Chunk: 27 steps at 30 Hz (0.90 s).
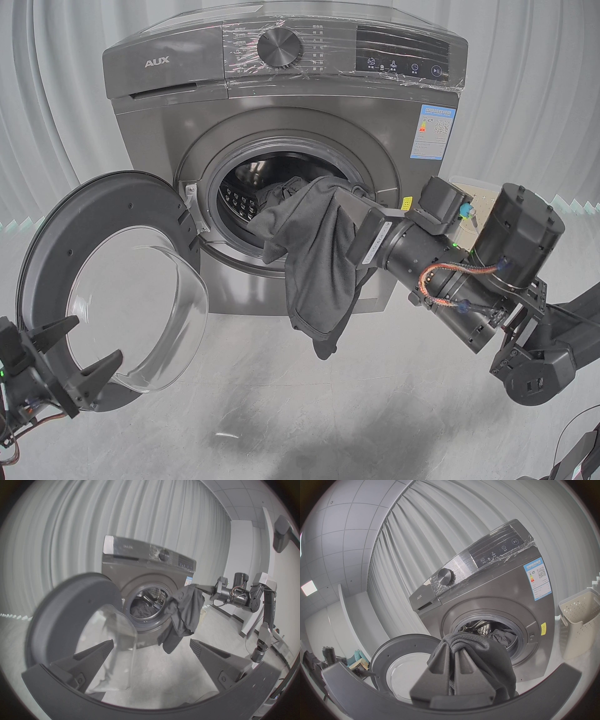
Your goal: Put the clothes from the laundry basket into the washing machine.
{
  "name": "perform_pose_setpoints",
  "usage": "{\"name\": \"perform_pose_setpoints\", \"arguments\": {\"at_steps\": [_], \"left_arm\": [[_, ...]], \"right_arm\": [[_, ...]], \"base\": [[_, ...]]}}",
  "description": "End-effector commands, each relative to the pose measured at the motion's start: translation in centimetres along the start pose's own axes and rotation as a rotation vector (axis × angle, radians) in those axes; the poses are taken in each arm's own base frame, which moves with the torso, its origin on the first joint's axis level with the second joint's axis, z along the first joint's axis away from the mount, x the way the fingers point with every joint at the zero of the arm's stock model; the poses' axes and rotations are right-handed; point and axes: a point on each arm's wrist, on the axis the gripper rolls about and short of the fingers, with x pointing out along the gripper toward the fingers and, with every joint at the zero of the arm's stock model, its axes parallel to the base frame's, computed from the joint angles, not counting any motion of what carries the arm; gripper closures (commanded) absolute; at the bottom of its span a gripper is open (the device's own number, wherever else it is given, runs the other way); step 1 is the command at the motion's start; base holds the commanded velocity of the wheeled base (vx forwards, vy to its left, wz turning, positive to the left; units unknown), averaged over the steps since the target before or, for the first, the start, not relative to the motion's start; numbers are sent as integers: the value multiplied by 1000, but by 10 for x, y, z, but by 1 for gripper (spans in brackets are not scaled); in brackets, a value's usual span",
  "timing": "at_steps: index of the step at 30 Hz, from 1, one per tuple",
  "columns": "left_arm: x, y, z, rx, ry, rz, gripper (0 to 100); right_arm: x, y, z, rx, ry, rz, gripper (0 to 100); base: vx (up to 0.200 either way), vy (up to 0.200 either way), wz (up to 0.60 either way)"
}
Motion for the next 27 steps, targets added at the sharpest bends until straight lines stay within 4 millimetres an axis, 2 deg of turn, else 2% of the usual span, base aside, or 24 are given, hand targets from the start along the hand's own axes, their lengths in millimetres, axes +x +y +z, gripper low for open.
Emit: {"name": "perform_pose_setpoints", "arguments": {"at_steps": [1, 6, 12, 19, 27], "left_arm": [[78, -8, -14, -26, 189, -142, 0], [107, -7, -17, -30, 207, -153, 0], [132, -11, -25, -28, 229, -179, 0], [147, -20, -32, -29, 236, -218, 0], [172, -43, -30, -36, 182, -322, 0]], "right_arm": [[23, 4, 1, 13, -43, 18, 100], [24, 5, 2, 13, -43, 18, 100], [24, 6, 3, 15, -48, 23, 100], [27, 5, -1, 13, -42, 15, 100], [43, 3, -18, 11, -31, 1, 100]], "base": [[0, 0, 0], [0, 0, 0], [0, 0, 0], [0, 0, 0], [0, 0, 0]]}}
